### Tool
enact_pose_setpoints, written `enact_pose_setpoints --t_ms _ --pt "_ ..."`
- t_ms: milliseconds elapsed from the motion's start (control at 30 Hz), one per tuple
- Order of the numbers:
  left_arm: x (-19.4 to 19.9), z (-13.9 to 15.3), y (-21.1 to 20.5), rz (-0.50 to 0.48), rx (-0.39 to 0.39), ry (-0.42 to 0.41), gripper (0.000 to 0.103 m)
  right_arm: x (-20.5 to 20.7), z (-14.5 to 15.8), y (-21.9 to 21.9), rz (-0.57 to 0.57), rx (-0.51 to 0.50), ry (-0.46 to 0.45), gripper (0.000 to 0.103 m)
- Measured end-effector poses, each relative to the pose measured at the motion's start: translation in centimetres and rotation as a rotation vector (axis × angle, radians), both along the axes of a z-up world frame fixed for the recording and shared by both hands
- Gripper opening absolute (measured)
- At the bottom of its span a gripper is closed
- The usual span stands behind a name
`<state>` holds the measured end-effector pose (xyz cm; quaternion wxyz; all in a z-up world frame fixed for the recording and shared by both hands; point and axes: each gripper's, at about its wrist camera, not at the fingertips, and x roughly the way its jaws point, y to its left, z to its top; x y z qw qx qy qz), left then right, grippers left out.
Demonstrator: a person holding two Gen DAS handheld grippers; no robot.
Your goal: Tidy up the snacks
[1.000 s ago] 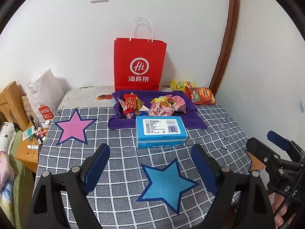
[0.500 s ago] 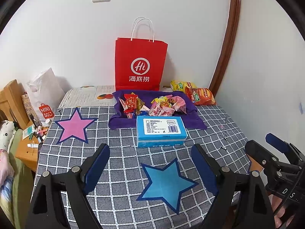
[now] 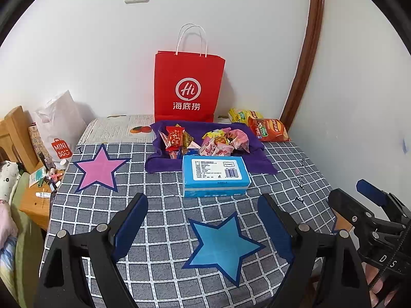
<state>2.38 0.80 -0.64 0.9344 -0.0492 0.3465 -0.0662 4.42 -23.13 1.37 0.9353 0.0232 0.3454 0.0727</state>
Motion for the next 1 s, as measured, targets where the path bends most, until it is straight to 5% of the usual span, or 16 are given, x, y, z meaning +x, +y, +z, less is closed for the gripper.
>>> enact_pose_setpoints --t_ms 1000 --pt "-0.24 0.54 -0.01 0.004 -0.003 -0.008 0.087 -0.32 0.39 0.03 0.003 0.001 -0.007 0.095"
